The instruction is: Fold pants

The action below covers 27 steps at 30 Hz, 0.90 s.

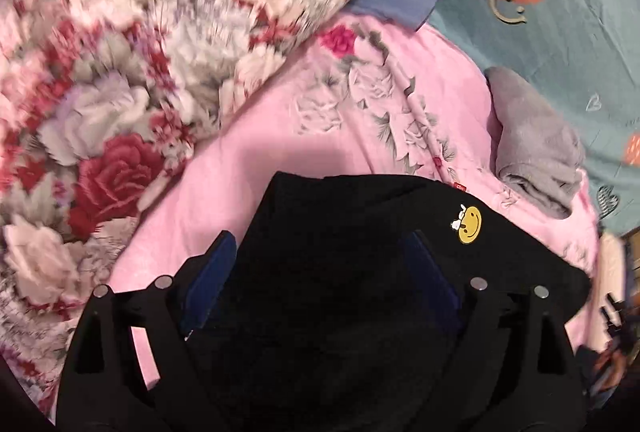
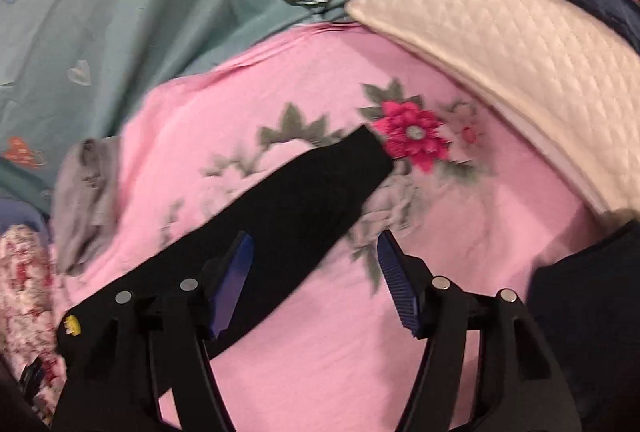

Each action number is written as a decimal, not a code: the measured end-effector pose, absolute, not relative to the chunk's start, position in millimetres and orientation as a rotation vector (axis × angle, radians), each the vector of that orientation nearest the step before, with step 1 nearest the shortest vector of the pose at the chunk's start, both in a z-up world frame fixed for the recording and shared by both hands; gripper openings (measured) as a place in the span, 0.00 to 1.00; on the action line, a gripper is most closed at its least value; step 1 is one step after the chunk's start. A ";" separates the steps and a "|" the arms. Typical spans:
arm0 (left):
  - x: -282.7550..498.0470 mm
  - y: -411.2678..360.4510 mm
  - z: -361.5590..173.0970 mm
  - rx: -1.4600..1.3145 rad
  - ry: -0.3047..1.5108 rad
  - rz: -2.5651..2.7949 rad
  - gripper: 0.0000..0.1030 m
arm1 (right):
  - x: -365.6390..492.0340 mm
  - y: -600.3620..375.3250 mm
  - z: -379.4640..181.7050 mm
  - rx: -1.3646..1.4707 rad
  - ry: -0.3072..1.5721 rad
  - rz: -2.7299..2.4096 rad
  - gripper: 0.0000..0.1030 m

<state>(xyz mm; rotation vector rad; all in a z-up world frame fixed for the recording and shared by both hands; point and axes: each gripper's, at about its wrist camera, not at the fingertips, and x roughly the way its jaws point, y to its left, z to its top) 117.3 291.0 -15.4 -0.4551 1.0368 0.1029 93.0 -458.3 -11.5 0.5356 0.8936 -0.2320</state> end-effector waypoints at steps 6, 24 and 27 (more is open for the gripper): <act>144.7 310.5 -48.7 -0.422 1.104 0.098 0.87 | 101.6 -369.1 6.5 0.429 0.884 -0.019 0.67; 165.9 307.2 -65.0 -0.580 1.134 -0.082 0.60 | 99.9 -186.9 1.4 0.294 0.990 0.360 0.68; 161.7 315.9 -59.6 -0.565 1.104 -0.053 0.63 | 100.3 -179.2 -3.1 0.292 1.009 0.380 0.68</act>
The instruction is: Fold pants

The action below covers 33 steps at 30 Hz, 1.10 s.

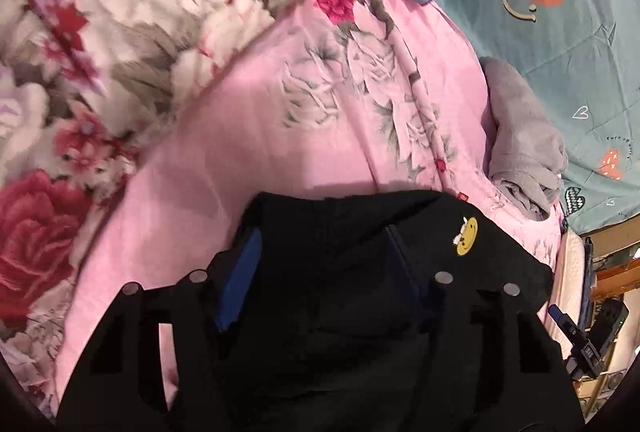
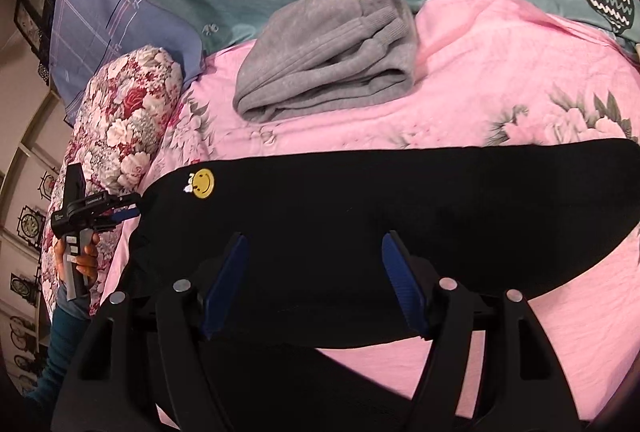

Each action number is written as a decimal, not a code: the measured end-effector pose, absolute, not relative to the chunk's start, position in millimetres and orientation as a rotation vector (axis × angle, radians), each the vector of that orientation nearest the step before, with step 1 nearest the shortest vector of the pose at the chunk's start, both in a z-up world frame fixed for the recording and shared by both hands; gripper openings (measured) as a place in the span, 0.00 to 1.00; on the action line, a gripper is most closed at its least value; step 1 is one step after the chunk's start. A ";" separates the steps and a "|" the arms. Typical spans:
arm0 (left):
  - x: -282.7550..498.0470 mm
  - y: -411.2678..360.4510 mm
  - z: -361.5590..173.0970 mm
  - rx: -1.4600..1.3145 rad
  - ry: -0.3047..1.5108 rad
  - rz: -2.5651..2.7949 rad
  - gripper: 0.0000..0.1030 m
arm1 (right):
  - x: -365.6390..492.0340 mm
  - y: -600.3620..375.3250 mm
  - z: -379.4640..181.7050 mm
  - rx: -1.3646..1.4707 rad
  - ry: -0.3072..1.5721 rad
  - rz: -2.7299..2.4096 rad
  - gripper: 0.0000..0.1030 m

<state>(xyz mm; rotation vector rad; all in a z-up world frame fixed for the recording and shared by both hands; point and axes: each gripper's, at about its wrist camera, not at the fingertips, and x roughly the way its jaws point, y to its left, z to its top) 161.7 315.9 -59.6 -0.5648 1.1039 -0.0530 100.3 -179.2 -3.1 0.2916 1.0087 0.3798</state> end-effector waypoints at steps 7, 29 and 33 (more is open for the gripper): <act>168.7 317.3 -64.5 -0.570 1.115 -0.068 0.63 | 100.3 -169.9 -14.6 0.310 1.041 0.405 0.68; 173.9 356.1 -37.4 -0.821 0.863 -0.012 0.03 | 98.4 -162.8 -30.7 0.308 1.084 0.411 0.68; 187.0 344.4 -46.9 -0.670 0.969 0.081 0.08 | 97.1 -165.6 -28.2 0.300 1.072 0.414 0.68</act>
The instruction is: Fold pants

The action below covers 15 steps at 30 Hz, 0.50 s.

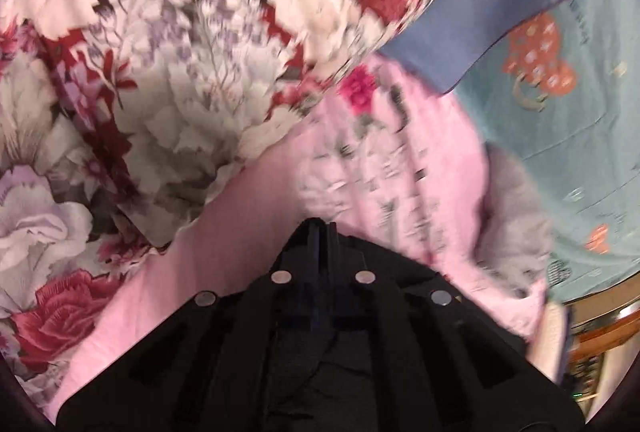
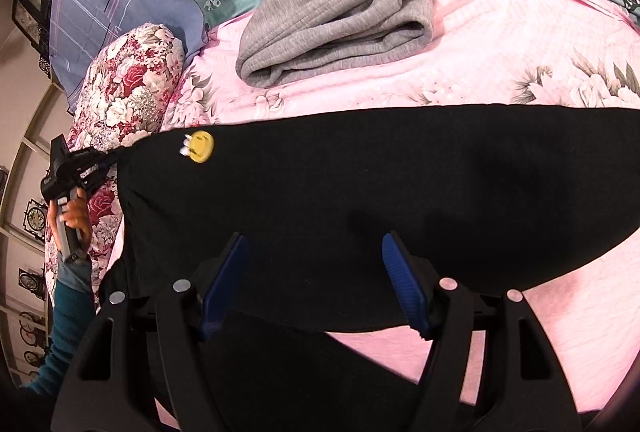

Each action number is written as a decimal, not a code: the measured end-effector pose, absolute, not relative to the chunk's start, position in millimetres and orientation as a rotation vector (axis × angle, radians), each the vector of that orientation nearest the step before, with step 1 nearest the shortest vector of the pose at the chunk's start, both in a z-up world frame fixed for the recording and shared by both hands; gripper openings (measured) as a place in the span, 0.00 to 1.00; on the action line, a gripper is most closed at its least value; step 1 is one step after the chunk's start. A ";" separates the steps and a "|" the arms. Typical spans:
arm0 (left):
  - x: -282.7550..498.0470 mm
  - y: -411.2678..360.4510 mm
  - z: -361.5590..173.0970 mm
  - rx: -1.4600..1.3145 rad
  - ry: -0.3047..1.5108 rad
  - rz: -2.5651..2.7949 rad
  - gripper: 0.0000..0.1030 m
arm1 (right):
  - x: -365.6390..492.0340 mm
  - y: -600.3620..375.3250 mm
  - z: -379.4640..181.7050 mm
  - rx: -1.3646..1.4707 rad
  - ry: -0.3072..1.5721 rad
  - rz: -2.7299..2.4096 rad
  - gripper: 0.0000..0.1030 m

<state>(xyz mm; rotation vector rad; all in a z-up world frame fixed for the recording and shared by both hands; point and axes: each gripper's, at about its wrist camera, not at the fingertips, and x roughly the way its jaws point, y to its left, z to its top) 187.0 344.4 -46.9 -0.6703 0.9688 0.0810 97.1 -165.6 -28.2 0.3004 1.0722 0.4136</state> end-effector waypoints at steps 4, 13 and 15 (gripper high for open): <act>192.5 337.3 -65.6 -0.504 1.091 0.219 0.60 | 100.5 -172.1 -29.9 0.299 1.070 0.386 0.69; 161.5 335.2 -21.7 -0.436 1.020 0.134 0.77 | 129.0 -165.1 -5.5 -0.005 1.026 0.427 0.75; 157.1 333.6 -17.4 -0.436 1.013 0.130 0.81 | 141.3 -148.0 -7.3 -0.178 1.005 0.456 0.75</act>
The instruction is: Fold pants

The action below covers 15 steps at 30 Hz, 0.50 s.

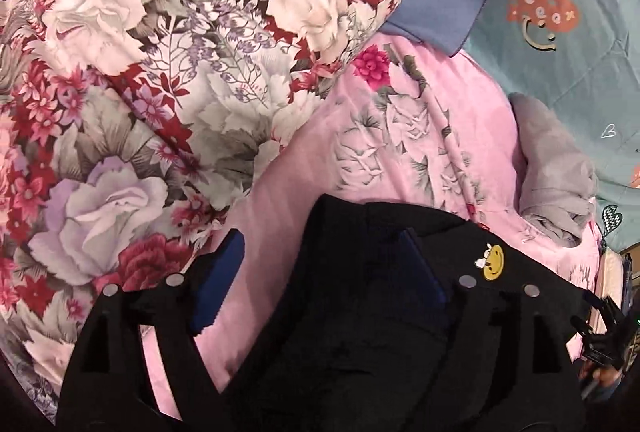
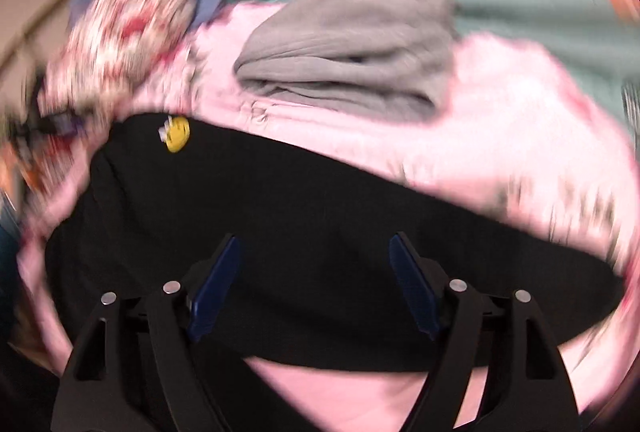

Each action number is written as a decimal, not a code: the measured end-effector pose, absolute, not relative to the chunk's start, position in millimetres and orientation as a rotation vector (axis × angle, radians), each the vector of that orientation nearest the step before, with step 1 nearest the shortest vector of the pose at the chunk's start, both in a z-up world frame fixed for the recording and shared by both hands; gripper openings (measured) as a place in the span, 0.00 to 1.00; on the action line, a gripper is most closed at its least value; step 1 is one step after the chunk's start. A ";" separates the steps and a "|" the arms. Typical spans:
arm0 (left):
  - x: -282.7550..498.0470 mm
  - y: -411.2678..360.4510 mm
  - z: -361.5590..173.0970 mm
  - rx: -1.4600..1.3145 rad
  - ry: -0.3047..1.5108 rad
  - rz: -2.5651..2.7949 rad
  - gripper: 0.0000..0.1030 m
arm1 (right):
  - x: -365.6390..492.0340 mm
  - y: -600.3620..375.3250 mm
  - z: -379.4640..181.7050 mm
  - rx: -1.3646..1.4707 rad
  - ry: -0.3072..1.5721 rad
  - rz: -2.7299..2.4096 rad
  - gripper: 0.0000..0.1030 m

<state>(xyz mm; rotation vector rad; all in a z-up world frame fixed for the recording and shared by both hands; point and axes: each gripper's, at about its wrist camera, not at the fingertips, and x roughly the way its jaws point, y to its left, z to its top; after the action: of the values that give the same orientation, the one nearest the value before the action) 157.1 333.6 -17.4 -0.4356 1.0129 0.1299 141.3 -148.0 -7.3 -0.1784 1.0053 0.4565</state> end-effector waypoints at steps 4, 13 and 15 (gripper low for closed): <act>151.1 327.4 -14.2 -0.411 1.021 0.131 0.81 | 170.3 -113.1 -22.7 -0.386 0.987 0.528 0.75; 160.7 318.6 -26.9 -0.391 1.054 0.142 0.81 | 223.7 -88.9 -66.9 -0.498 1.095 0.621 0.56; 165.2 313.5 -29.0 -0.380 1.059 0.136 0.81 | 225.8 -89.8 -70.4 -0.503 1.098 0.633 0.40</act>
<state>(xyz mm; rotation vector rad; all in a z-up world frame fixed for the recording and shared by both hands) 165.2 313.5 -29.0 -0.3800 1.0588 0.1361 225.8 -89.8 -70.4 -0.5026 1.0984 0.6325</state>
